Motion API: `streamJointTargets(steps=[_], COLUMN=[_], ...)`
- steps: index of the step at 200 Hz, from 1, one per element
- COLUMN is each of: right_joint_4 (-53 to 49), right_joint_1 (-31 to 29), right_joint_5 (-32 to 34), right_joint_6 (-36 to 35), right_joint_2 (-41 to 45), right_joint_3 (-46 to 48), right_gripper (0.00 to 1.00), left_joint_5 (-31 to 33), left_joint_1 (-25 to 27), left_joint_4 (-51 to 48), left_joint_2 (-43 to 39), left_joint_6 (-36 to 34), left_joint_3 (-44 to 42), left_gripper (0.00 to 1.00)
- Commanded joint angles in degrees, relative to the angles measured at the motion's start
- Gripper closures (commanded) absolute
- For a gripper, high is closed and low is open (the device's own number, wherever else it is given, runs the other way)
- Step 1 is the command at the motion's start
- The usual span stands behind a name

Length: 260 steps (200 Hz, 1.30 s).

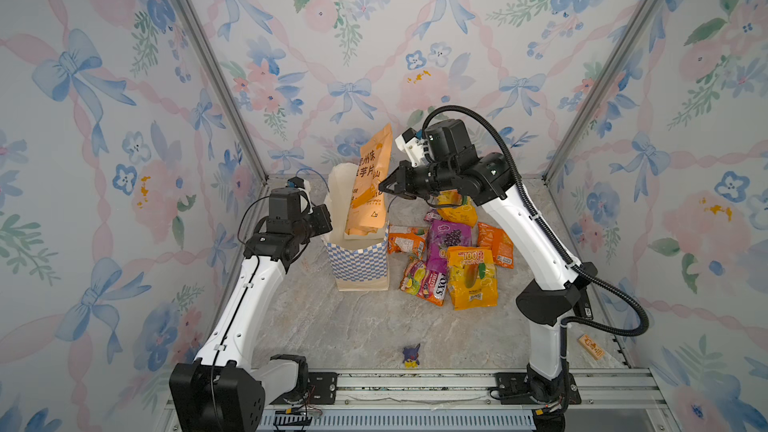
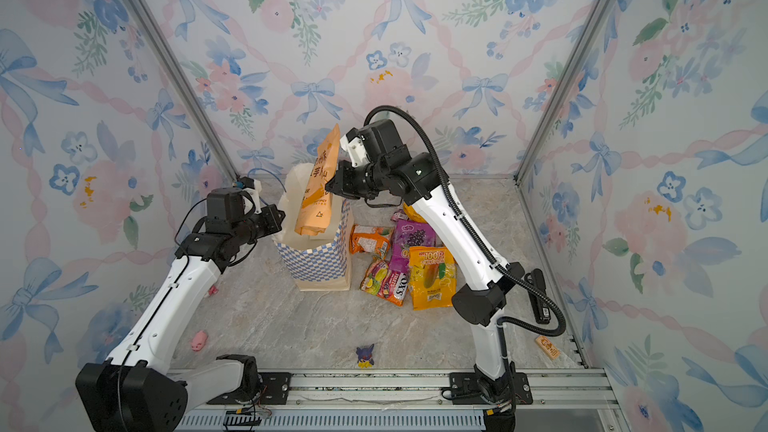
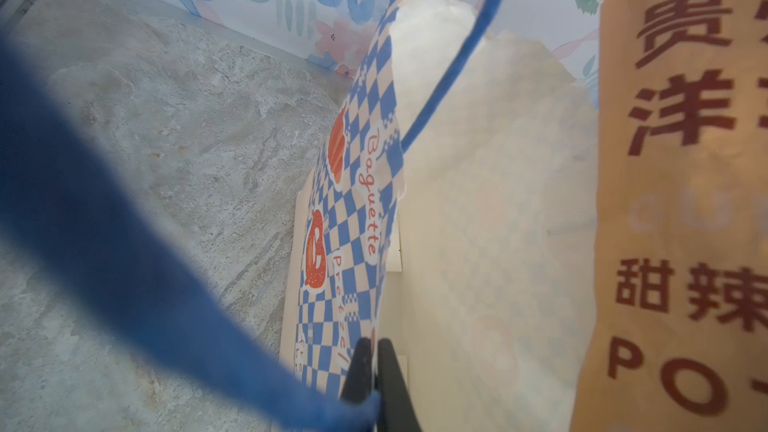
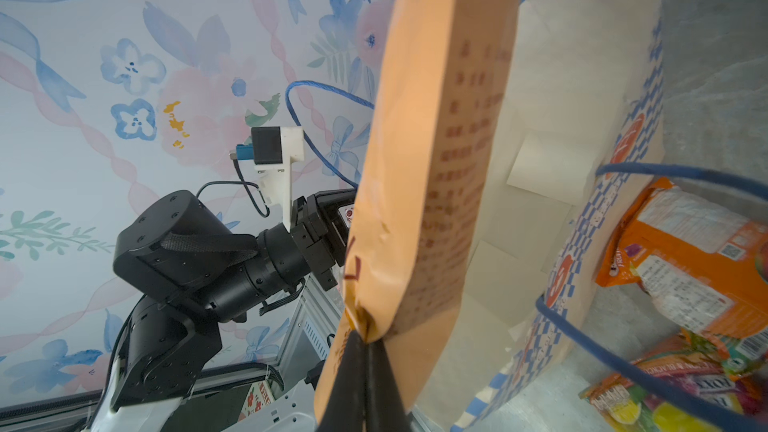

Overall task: Place the snacks into the paper bag
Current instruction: 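Carry the orange chip bag over the paper bag and lower it inside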

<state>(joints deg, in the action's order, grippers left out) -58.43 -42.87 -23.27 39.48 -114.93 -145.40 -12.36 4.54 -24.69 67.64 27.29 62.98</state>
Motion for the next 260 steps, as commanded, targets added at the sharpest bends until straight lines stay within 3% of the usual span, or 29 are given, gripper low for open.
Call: streamJointTargets(steps=[1, 260], right_joint_4=[-1.44, -2.21], right_joint_1=[-0.97, -4.59], right_joint_5=[1.18, 1.56], right_joint_6=[1.12, 0.19], right_joint_2=[-0.73, -2.22], right_joint_3=[-1.86, 0.87], right_gripper=[1.0, 1.0], left_joint_5=[0.25, 0.31], left_joint_1=[0.33, 0.65], left_joint_4=[1.01, 1.36], left_joint_2=[-1.55, -1.89], left_joint_6=[0.46, 0.88], left_joint_3=[-0.73, -1.22], left_gripper=[1.0, 1.0])
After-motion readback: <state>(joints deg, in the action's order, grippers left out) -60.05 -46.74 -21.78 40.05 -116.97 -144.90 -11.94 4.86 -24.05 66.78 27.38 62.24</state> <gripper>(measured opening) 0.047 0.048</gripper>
